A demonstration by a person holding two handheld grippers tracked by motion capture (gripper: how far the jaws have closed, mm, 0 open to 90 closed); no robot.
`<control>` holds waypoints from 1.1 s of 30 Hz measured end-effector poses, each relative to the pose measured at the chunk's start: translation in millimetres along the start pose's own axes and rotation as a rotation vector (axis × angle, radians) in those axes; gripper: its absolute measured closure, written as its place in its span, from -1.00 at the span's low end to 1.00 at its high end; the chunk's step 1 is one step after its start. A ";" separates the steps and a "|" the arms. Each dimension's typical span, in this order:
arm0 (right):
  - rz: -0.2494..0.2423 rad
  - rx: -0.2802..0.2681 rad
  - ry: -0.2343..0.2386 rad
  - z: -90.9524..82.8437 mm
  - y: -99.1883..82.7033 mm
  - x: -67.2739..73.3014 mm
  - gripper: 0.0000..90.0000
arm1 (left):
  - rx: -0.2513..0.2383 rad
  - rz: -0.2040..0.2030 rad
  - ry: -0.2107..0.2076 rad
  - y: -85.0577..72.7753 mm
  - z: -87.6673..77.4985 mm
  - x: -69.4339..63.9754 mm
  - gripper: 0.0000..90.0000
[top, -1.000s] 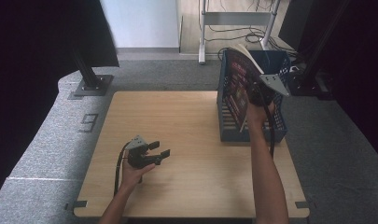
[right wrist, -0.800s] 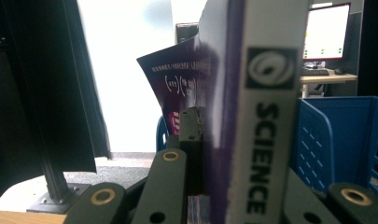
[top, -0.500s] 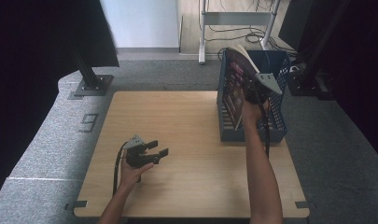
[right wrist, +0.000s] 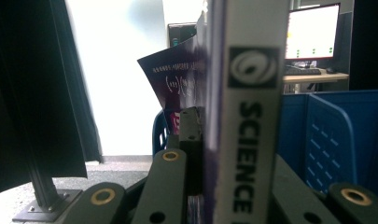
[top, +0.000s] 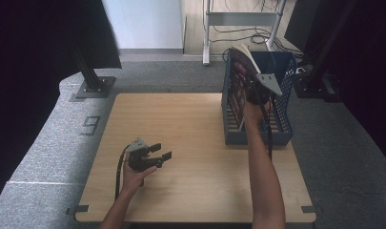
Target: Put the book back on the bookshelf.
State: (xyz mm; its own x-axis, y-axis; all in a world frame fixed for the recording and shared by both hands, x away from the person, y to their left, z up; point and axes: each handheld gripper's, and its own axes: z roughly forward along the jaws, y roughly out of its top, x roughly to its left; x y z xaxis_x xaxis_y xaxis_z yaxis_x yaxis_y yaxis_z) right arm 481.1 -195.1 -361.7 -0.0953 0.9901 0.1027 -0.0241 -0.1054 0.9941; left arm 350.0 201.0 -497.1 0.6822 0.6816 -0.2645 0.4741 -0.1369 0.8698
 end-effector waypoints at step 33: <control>-0.074 0.106 0.070 -1.1 -53.4 14.3 0.79 | -0.001 0.002 0.006 -0.8 -1.6 0.0 -0.32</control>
State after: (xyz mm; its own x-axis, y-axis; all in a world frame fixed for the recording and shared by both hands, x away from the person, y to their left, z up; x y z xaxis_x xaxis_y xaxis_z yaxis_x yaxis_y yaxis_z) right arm 479.9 -175.4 -413.4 -0.1662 0.9856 0.0297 0.0712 -0.0180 0.9973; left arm 348.7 202.2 -497.1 0.6799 0.6858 -0.2597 0.4718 -0.1380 0.8708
